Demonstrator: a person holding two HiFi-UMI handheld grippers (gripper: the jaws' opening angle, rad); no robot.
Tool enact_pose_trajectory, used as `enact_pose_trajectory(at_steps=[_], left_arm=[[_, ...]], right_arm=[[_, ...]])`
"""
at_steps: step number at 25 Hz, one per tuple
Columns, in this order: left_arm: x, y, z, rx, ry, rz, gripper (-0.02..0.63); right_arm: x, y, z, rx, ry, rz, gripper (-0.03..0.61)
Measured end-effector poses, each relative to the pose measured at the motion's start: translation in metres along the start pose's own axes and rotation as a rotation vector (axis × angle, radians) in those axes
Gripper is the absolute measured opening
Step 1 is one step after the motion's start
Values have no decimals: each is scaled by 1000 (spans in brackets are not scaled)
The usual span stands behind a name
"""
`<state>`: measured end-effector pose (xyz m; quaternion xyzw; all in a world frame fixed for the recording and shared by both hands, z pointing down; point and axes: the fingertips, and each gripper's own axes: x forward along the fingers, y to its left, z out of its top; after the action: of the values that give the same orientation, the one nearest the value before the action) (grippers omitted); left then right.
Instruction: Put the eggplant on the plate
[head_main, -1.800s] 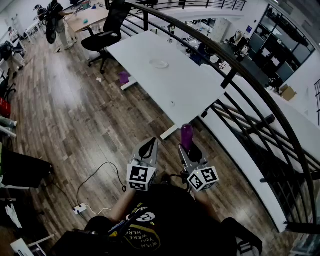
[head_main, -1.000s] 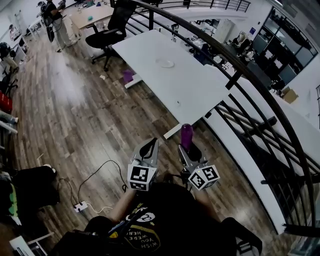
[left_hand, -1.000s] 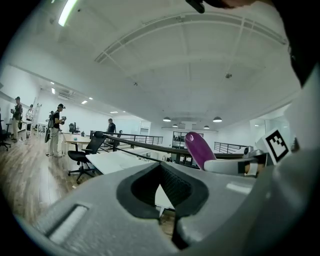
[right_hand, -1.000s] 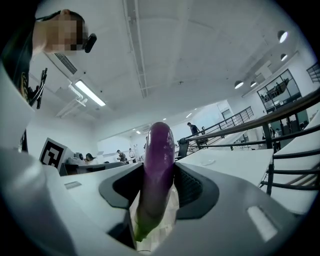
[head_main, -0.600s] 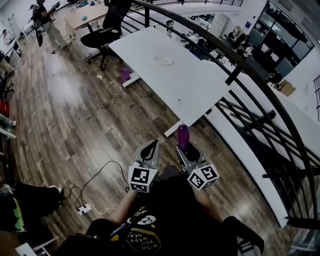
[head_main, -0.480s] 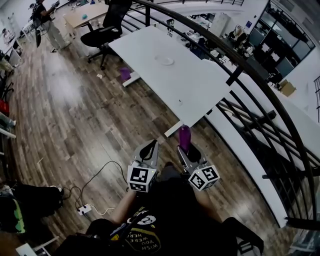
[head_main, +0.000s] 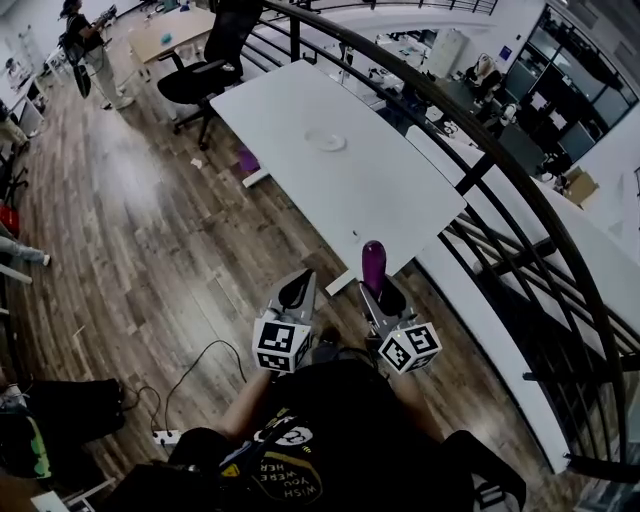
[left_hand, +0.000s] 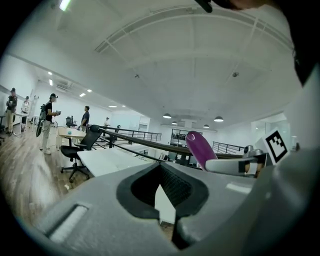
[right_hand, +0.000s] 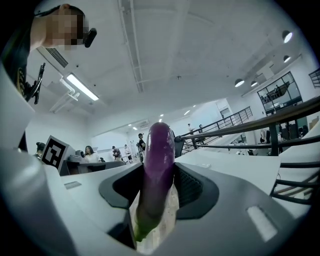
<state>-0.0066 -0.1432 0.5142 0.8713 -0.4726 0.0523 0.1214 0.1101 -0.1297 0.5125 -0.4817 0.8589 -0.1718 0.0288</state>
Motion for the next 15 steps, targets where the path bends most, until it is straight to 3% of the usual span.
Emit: enact_pose_trajectory(at_steps=[9,15], left_arm=[[78,14,17,27,12,40,5],[114,51,17,8,39,63,5]], right_arm=[[56,-52,9,26,48,77,192],[106,-65,9,40,81,109,192]])
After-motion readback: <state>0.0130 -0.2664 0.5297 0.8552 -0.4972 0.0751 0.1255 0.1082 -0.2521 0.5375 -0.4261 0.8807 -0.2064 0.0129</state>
